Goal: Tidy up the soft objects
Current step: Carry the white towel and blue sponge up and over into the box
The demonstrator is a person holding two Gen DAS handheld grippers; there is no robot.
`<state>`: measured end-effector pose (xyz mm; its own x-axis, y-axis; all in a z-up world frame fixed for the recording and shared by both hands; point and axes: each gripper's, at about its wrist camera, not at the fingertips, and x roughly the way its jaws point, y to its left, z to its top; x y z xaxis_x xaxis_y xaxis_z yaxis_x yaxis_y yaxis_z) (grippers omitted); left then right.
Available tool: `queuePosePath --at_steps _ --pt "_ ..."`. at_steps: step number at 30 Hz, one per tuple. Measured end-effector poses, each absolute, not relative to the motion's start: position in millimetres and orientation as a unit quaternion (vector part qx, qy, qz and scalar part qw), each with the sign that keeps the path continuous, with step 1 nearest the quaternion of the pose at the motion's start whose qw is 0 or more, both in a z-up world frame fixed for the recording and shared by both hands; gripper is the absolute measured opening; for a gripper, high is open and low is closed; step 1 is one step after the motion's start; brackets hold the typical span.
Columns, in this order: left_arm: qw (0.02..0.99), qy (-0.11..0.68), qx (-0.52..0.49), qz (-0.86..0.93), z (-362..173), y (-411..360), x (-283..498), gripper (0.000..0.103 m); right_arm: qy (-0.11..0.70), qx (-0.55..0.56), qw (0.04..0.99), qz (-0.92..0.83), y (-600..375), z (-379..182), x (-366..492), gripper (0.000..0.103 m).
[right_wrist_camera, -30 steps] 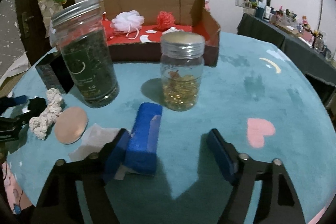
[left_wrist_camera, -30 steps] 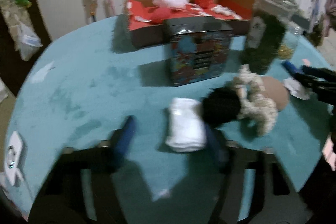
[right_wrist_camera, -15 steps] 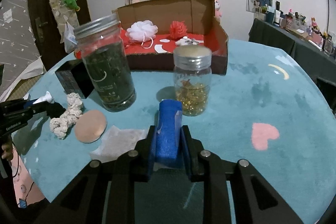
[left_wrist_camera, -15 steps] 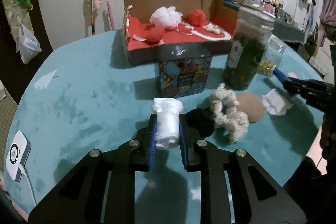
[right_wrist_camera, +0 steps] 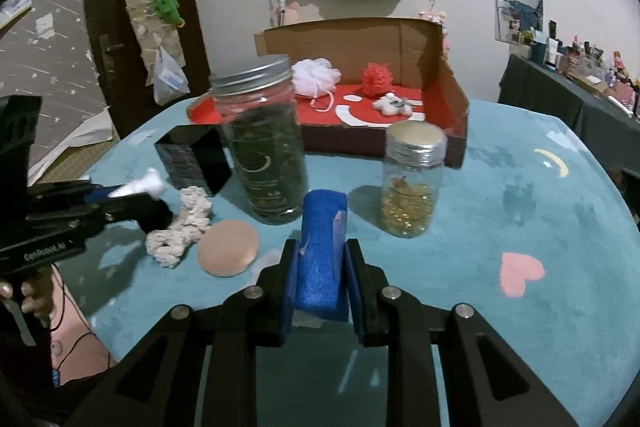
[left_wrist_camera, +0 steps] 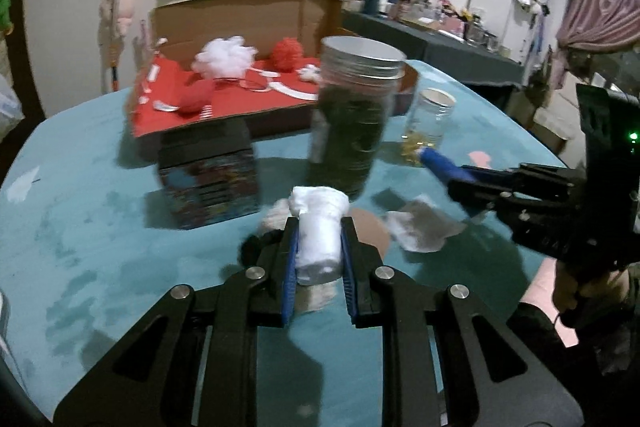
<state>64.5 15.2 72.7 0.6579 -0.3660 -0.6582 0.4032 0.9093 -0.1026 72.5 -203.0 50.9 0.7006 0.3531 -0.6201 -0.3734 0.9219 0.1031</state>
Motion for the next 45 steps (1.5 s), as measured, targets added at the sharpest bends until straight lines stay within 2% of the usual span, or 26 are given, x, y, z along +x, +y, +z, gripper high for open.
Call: queuePosePath --at_steps 23,36,45 --pt "0.906 0.359 0.034 -0.222 69.9 1.6 61.3 0.018 0.335 -0.021 0.917 0.217 -194.0 50.2 70.5 0.025" --pt "0.918 0.369 0.008 -0.141 74.9 69.7 67.7 0.018 0.344 -0.015 0.923 0.172 -230.6 49.3 71.7 0.025" --pt "0.913 0.395 0.012 -0.104 64.9 103.9 100.0 0.018 0.358 -0.01 0.924 0.13 -266.9 49.3 91.9 0.025"
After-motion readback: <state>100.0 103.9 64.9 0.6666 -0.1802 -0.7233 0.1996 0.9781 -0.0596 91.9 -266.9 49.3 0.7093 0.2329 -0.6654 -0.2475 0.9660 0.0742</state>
